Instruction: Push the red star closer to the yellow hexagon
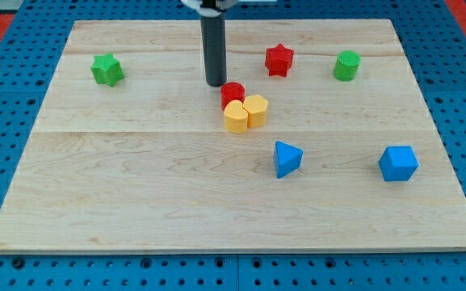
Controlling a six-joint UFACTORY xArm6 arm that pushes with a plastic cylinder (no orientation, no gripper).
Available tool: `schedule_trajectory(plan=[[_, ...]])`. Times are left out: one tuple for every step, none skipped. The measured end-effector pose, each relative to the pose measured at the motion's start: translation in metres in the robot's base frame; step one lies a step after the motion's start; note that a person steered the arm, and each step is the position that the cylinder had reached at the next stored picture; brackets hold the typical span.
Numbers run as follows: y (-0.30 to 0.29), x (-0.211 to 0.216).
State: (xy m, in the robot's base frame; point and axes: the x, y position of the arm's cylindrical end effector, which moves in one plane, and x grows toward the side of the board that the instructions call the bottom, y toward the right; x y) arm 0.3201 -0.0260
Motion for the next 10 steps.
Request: schedule_trajectory(plan=[[0.001, -0.031], [0.067, -0.083], [0.14, -0.129], [0.14, -0.122], [0.132, -0.092], [0.105, -0.054], [0.066, -0.024], [0.056, 0.006], [0.066, -0.012], [0.075, -0.025]])
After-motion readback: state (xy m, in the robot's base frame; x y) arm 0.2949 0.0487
